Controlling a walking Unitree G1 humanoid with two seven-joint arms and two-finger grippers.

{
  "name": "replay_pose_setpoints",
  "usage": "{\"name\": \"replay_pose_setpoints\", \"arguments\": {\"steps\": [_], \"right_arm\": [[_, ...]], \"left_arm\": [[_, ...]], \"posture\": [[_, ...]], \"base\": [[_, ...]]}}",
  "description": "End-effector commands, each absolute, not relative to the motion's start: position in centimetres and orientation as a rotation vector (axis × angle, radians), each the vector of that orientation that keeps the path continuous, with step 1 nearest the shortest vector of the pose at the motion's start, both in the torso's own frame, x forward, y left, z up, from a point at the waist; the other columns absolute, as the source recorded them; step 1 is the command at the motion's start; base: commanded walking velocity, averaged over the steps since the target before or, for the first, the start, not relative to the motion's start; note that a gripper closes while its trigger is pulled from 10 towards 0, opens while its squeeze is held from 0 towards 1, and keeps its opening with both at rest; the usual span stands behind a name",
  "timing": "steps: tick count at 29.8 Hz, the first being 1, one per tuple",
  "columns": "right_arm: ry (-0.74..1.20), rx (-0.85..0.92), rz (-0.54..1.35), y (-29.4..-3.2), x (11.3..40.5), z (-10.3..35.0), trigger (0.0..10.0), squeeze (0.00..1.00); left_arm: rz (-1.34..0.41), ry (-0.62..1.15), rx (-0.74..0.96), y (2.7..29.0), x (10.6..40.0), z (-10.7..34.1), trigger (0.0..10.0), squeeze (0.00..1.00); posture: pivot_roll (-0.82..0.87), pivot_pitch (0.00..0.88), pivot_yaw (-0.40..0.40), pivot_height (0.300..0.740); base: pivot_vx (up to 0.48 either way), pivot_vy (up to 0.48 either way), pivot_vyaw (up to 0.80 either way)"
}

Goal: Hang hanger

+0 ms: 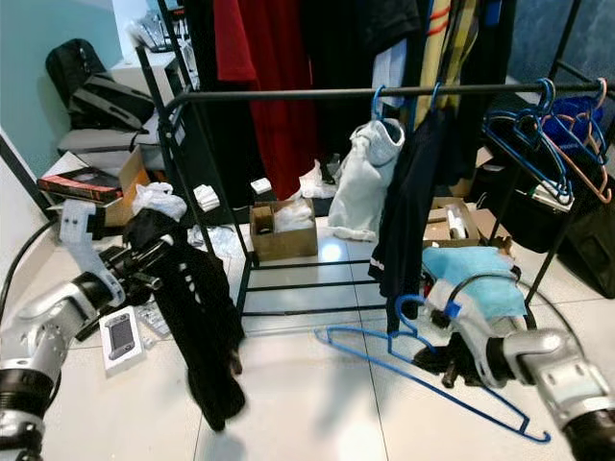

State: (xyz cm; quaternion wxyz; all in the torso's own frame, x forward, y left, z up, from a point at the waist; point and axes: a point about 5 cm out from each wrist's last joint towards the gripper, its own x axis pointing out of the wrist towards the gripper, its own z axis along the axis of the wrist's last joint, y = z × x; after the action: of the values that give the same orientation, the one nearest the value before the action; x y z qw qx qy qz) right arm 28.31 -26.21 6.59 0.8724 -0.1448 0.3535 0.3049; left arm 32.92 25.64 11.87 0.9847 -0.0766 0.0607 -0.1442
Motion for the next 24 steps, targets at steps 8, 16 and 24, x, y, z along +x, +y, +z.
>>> {"name": "replay_pose_setpoints", "arguments": {"steps": [8,16,24], "right_arm": [[0.826,-0.146,0.219,-25.9,26.8,0.4,10.0,0.0],[0.949,-0.085,0.064,-24.7,23.7,-3.5,10.0,0.0],[1.046,-0.386,0.338,-21.0,21.7,-6.0,10.0,0.0]], "left_arm": [[-0.166,0.592,0.025,22.2,29.5,1.5,10.0,0.0],[-0.12,0.858,0.162,20.4,25.3,-3.7,10.0,0.0],[-0.38,1.104,0.44,17.4,20.3,-7.5,10.0,0.0]], "posture": [[-0.05,0.0,0.026,0.74],[-0.03,0.0,0.021,0.74],[-0.01,0.0,0.02,0.74]], "base": [[0.0,0.0,0.0],[0.0,0.0,0.6],[0.0,0.0,0.8]]}}
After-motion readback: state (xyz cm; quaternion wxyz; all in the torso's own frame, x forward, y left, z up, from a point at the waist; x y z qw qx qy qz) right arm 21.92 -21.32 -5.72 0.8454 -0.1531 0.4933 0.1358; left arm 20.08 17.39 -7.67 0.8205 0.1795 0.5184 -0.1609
